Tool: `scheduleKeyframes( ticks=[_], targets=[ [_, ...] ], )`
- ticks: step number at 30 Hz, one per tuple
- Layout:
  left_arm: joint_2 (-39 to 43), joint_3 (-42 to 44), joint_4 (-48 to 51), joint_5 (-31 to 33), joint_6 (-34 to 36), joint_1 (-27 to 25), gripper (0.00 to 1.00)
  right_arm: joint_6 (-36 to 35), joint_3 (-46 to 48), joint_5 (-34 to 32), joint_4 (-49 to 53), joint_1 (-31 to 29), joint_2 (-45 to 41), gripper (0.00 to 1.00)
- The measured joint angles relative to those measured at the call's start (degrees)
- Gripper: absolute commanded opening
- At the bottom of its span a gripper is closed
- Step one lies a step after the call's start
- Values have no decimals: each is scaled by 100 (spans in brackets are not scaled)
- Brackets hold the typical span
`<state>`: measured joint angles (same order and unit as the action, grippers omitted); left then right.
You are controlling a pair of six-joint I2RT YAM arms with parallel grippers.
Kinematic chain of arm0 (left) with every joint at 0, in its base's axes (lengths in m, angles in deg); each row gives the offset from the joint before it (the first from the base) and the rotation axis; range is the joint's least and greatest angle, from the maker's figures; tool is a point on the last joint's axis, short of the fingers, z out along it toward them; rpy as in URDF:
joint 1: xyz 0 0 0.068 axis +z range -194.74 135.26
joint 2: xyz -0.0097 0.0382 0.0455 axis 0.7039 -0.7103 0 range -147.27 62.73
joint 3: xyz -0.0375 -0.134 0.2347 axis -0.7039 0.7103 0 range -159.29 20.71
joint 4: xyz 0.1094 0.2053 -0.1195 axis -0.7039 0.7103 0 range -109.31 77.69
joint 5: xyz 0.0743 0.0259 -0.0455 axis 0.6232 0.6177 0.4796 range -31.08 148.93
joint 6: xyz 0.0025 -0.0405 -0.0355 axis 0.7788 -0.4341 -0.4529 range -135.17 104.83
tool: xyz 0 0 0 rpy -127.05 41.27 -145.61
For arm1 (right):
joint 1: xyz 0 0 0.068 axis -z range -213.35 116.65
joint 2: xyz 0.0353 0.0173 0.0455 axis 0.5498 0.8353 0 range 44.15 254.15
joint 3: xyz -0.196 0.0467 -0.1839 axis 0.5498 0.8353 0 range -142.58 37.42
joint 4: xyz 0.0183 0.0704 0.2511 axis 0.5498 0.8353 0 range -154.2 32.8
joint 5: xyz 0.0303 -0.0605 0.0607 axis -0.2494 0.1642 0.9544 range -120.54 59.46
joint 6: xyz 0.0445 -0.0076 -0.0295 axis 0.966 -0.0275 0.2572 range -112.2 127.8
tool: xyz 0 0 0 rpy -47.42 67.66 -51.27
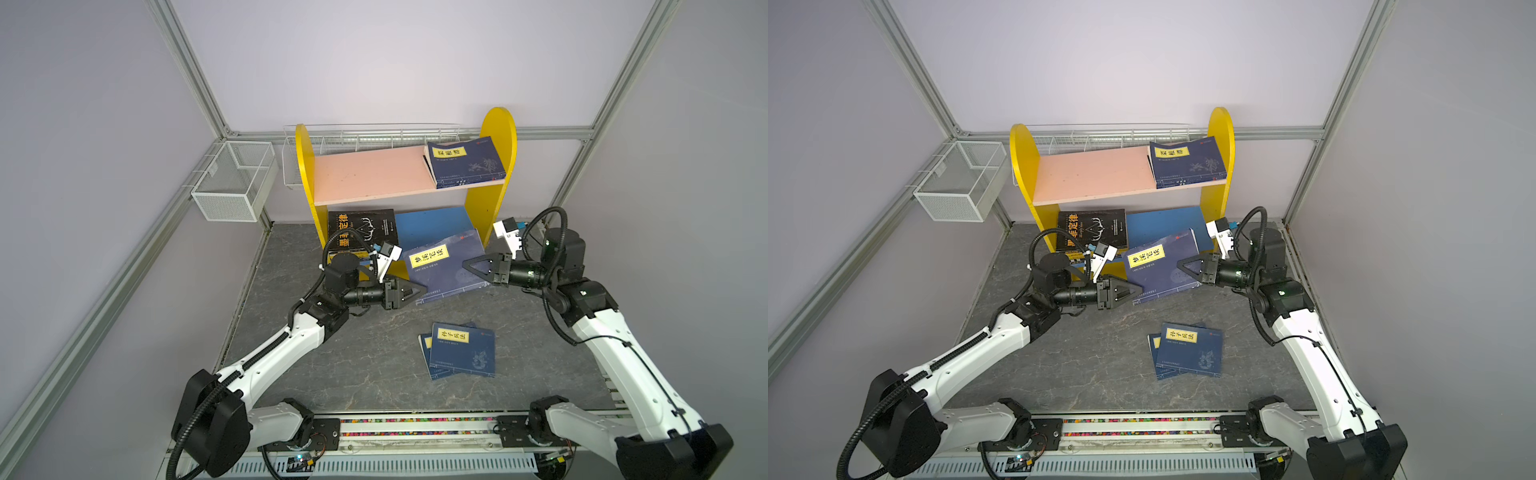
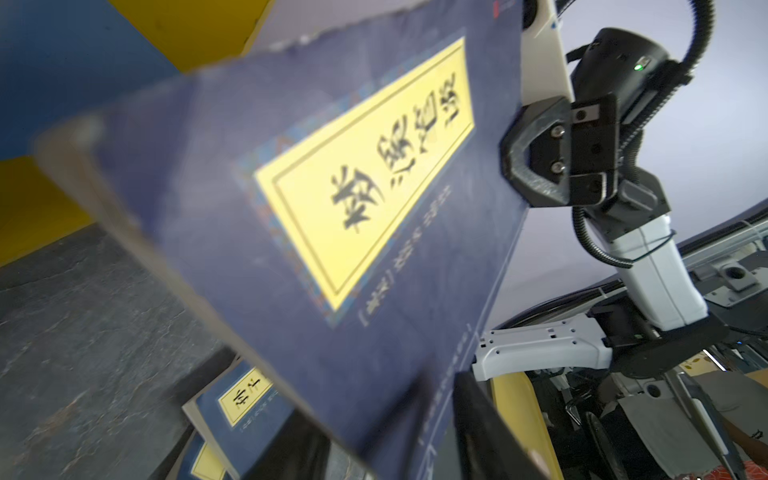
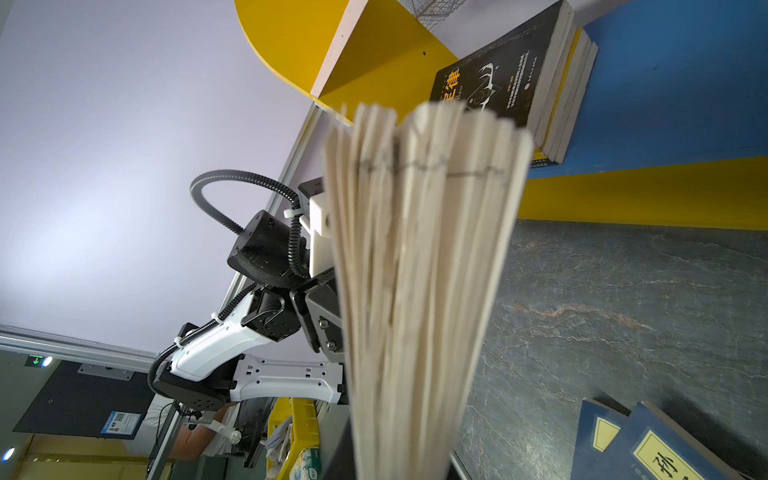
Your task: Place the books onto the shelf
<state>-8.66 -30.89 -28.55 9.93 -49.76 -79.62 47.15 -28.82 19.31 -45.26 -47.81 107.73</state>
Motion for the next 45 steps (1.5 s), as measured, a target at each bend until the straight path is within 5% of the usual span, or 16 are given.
scheduleKeyframes(
  ticks=[2,7,10,12,18,22,27,37,45],
  targets=[
    [28,-52,-17,-42,-50,24,0,7,-59,-31,2,11,0,8],
    [275,-92,81,232,-79,-2,0,7,-151,-33,2,9,0,15],
    [577,-92,96,654,-149,-66,0,-44,-219,-146,50,4,0,56],
    [822,-133,61,1067,-208,-50,0,-105,-271,-409,212,17,-7,69],
    [479,-1891,776,1790,-24,-13,0,-450,-428,-1985,1154,356,-330,69],
    [-785,-4695,1779,1893,223,57,0,-603,-439,-2900,1716,496,-529,67],
    [-3265,-9086,2852,1491,-107,533,0,-592,-348,-3211,1950,498,-566,66],
    [-5560,-10301,2820,1075,-1867,1182,0,-579,-142,-3364,2212,498,-831,66],
    [-4981,-8977,2625,901,-1971,1084,0,-588,-131,-3296,2072,476,-837,66]
  ],
)
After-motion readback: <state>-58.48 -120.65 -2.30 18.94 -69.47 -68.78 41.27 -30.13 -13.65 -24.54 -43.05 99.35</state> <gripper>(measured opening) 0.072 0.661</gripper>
